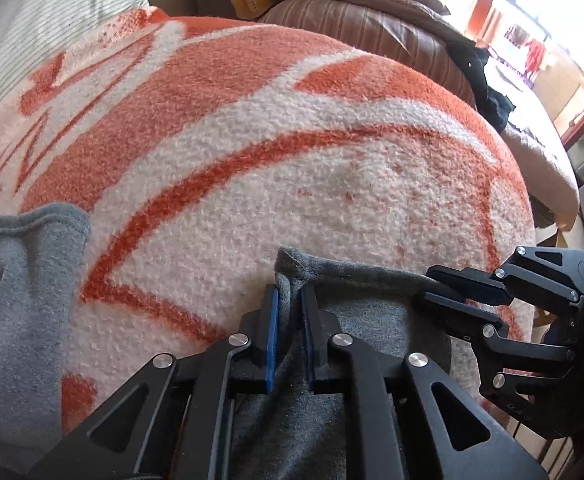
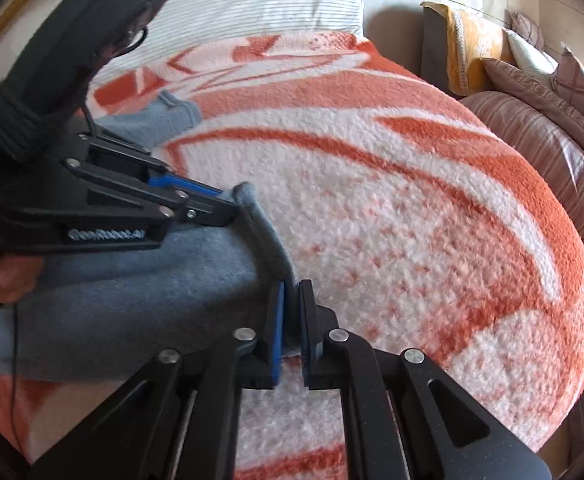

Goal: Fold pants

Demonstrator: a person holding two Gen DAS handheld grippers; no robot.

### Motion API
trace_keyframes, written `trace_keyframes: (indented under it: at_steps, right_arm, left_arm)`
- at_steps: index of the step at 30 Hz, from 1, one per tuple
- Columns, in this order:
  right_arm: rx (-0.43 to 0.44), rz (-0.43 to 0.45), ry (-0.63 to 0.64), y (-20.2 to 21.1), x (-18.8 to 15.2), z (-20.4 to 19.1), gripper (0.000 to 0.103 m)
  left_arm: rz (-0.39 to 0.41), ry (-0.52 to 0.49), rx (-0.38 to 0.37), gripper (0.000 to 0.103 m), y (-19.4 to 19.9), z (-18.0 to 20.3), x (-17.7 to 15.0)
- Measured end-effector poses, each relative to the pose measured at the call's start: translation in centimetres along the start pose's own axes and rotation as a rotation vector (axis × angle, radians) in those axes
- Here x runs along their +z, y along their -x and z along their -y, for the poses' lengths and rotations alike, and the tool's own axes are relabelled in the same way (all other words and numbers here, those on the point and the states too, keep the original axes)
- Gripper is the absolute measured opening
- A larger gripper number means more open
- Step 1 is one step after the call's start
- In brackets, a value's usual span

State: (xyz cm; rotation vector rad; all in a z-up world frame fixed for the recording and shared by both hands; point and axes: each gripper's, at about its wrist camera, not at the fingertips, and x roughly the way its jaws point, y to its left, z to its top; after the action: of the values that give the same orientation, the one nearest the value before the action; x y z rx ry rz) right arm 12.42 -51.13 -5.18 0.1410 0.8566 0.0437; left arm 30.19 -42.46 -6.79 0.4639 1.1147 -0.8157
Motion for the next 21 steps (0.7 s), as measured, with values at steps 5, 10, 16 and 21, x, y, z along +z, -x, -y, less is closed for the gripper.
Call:
trace_keyframes:
  at_steps: [5, 10, 16, 21]
  right_arm:
    - [0.027, 0.048, -0.036, 3.0, 0.9, 0.2, 0.052]
    - [0.124, 0.073, -0.036, 3.5, 3.9, -1.3, 0.052]
    - [0.218, 0.041, -0.027, 0.8, 8.0, -4.5, 0.052]
    - [0.277, 0.011, 0.004, -2.1, 11.9, -7.2, 0.052]
  left_arm:
    - [0.062, 0.034, 0.024, 0.017, 4.5, -3.3, -1.6]
    - [0.13, 0.083, 0.031, 0.031, 10.2, -7.4, -4.7]
    - [0.162, 0.179, 0.098, 0.035, 15.0, -14.9, -9.1]
    - [0.148, 0.277, 0.167, 0.036, 16.5, -20.9, -12.2]
